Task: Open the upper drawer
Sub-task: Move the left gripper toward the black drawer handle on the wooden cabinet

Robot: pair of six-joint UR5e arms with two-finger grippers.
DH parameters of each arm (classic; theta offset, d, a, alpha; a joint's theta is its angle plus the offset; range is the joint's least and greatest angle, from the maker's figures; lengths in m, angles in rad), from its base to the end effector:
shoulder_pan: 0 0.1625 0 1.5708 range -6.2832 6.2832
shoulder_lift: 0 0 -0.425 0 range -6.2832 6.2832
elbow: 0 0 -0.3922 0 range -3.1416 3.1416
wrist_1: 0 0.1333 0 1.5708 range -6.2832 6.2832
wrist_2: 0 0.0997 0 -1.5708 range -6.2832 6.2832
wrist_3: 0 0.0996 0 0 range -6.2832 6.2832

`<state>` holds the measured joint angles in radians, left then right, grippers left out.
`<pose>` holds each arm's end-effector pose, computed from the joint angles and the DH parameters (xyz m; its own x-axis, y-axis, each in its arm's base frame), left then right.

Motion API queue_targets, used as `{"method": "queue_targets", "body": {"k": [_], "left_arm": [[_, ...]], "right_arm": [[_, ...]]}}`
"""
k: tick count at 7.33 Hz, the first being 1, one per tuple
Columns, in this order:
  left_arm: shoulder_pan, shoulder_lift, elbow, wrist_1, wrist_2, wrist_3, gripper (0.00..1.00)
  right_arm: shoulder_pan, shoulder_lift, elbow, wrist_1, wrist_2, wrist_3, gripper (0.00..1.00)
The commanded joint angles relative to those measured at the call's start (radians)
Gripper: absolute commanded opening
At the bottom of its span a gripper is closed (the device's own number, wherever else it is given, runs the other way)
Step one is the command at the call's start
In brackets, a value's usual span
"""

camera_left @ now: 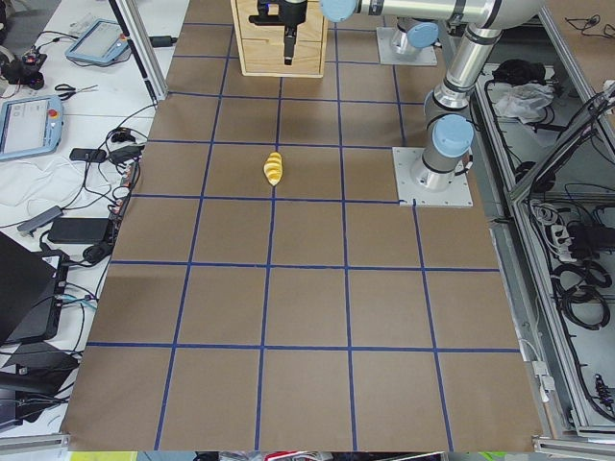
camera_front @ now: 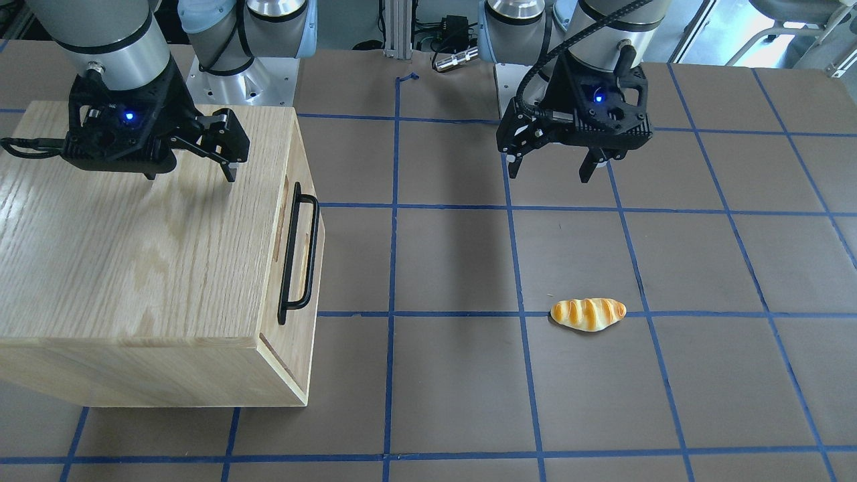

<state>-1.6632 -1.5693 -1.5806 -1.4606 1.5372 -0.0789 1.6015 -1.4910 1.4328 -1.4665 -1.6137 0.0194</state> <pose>-0.1823 -0.4861 0.4954 -0.9990 0.0172 0.0413 0.0131 0.9950 -0.0988 0.1449 -0.5162 0.5050 -0.9990 -0.0133 0.0437 -0.0113 0.9989 0.0452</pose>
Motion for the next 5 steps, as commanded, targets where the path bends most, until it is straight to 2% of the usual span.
{"method": "queue_targets", "body": {"k": [1,2,4,5], "left_arm": [[-0.059,-0.038,0.001,0.034,-0.014,-0.089,1.0],[-0.087,-0.063,0.001,0.101,-0.017,-0.117,1.0],[-0.134,-0.104,0.011,0.129,-0.019,-0.215,1.0],[-0.157,-0.124,0.013,0.163,-0.087,-0.281,1.0]], "right_arm": [[0.0,0.0,0.0,0.0,0.0,-0.001,1.0],[0.0,0.0,0.0,0.0,0.0,-0.001,1.0],[0.0,0.0,0.002,0.0,0.0,0.001,1.0],[0.0,0.0,0.0,0.0,0.0,-0.001,1.0]]}}
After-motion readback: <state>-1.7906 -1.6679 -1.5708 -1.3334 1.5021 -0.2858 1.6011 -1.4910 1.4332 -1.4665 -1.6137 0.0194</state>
